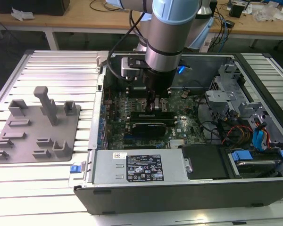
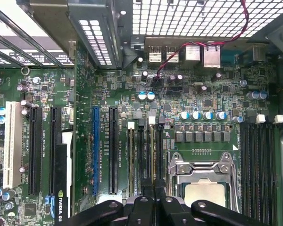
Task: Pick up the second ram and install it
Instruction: 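Insert the second ram into the second slot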
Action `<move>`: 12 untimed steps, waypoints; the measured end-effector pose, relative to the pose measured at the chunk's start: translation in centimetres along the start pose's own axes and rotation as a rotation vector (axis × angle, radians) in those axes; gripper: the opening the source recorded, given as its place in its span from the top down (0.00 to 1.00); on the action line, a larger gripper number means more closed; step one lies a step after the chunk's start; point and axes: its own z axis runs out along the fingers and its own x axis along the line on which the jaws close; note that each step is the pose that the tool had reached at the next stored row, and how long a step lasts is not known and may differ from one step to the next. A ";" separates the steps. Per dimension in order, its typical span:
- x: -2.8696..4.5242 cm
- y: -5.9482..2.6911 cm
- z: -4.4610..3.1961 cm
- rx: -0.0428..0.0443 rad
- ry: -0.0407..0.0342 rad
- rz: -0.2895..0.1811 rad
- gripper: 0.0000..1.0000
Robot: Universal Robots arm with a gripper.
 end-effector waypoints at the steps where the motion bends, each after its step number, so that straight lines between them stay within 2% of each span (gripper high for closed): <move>1: 0.00 -0.03 0.01 0.0000 0.0000 0.000 0.91; 4: 0.00 -0.04 0.03 0.0000 -0.0002 0.000 0.91; 7: 0.01 -0.06 0.17 0.0000 -0.0045 0.000 0.91; 12: 0.01 -0.08 0.25 0.0001 -0.0049 0.000 0.91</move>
